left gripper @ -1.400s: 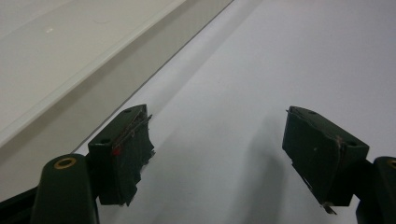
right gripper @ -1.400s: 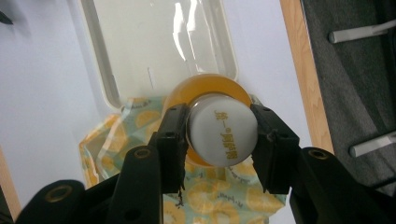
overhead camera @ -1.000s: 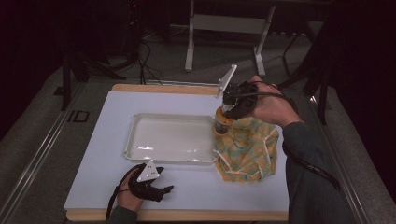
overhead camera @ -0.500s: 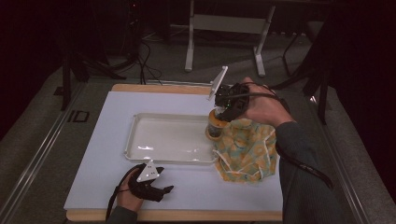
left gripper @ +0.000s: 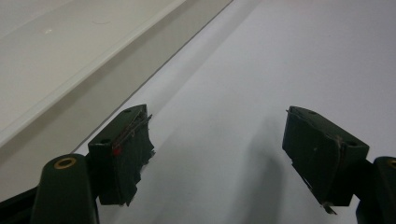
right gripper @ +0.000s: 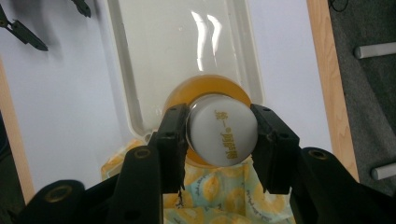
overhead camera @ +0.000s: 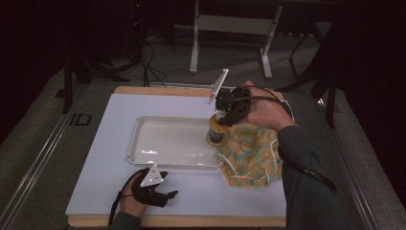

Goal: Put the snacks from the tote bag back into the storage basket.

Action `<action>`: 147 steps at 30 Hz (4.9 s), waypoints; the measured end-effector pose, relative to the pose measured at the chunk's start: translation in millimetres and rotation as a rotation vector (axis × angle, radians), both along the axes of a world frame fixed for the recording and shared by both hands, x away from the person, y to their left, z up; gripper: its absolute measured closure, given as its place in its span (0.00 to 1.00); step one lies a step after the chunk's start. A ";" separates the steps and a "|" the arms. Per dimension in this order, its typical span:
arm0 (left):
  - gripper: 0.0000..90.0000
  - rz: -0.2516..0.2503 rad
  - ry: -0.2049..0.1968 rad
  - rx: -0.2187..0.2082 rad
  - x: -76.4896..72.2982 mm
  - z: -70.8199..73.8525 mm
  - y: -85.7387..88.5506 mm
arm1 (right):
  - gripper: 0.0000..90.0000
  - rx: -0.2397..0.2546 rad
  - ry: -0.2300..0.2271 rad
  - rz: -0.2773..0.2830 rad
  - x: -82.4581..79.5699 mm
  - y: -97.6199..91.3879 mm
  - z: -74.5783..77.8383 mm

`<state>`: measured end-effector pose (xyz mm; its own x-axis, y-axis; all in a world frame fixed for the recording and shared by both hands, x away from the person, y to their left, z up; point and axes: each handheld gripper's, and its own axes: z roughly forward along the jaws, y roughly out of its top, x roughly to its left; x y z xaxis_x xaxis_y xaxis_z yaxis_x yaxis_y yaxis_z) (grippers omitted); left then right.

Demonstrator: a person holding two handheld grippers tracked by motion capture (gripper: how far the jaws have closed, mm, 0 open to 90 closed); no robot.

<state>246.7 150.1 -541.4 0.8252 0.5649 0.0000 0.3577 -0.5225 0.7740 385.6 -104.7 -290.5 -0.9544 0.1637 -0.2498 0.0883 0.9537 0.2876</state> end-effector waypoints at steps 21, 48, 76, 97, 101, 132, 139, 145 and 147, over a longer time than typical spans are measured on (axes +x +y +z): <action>0.26 0.000 0.003 0.000 0.0 0.1 0.0 | 0.65 -0.056 0.007 0.015 -9.4 28.0 -18.5; 0.26 0.002 0.003 0.000 0.2 0.1 0.0 | 0.65 -0.096 0.036 0.031 -20.6 37.4 -47.5; 0.25 0.005 0.007 0.003 0.8 0.2 0.3 | 0.65 -0.110 0.088 0.020 -22.4 28.7 -66.3; 0.25 0.005 0.011 0.003 1.1 0.0 0.1 | 0.64 -0.129 0.096 0.003 -18.4 28.6 -66.6; 0.25 0.004 0.010 0.002 1.1 0.0 0.1 | 0.64 -0.119 0.098 -0.003 -17.1 28.0 -66.9; 0.25 0.003 0.011 0.003 1.2 0.1 0.3 | 0.44 -0.056 0.086 -0.033 -18.7 13.0 -65.8; 0.25 0.005 0.012 0.000 1.4 0.0 0.3 | 0.42 -0.045 0.094 -0.038 -20.3 -0.3 -69.6; 0.25 0.007 0.016 0.000 1.8 -0.2 0.1 | 0.41 -0.026 0.093 -0.058 -22.6 -17.7 -73.1; 0.25 0.008 0.021 0.011 2.5 -0.1 0.0 | 0.41 -0.012 0.093 -0.072 -23.4 -26.6 -75.7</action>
